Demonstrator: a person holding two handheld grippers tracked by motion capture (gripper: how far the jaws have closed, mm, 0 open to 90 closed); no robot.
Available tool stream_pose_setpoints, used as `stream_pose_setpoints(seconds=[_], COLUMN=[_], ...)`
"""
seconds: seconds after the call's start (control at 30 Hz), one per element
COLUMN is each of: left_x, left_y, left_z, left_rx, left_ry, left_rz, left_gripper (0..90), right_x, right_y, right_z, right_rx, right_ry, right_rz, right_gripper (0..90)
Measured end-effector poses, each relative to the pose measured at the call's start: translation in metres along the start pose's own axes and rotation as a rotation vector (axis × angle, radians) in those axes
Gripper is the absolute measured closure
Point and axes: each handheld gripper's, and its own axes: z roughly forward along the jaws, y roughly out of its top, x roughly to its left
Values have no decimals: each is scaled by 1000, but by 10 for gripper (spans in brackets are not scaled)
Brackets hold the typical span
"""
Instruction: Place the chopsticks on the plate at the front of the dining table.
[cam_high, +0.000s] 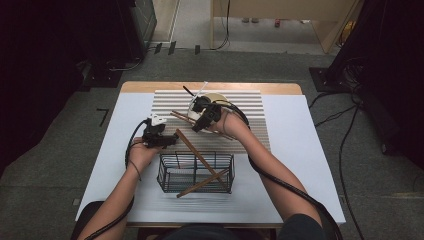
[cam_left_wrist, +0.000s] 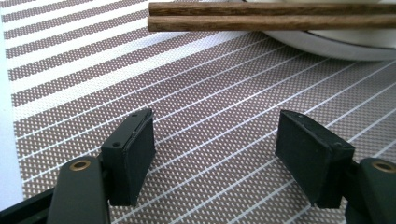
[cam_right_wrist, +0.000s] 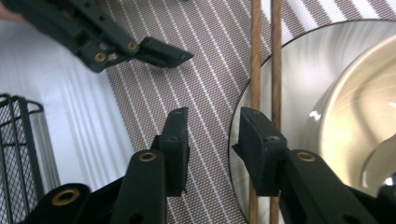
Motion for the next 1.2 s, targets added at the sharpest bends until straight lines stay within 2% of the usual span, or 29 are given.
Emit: stream_pose_setpoints(seconds=[0.13, 0.3, 0.4, 0.53, 0.7, 0.87, 1.03, 1.2], left_x=[0, 1, 3, 6, 3, 2, 11, 10], left_y=[2, 5, 7, 7, 6, 8, 11, 10], left_z=[2, 4, 5, 8, 7, 10, 13, 14], left_rx=[8, 8, 13, 5, -5, 0, 31, 28], left_ry=[11, 9, 9, 9, 33, 37, -4, -2], left_rz=[63, 118, 130, 86, 101, 89, 8, 10], left_gripper=[260, 247, 246, 233, 229, 224, 182, 180], right_x=[0, -2, -1, 1, 4, 4, 4, 5], right_y=[-10, -20, -23, -27, -35, -42, -53, -61], right_z=[1, 2, 4, 5, 2, -3, -3, -3], right_rx=[-36, -75, -98, -122, -154, -204, -237, -249], right_ry=[15, 25, 33, 31, 26, 18, 18, 26], right_rz=[-5, 5, -3, -5, 5, 14, 20, 31], right_gripper=[606, 573, 538, 514, 505, 465, 412, 359])
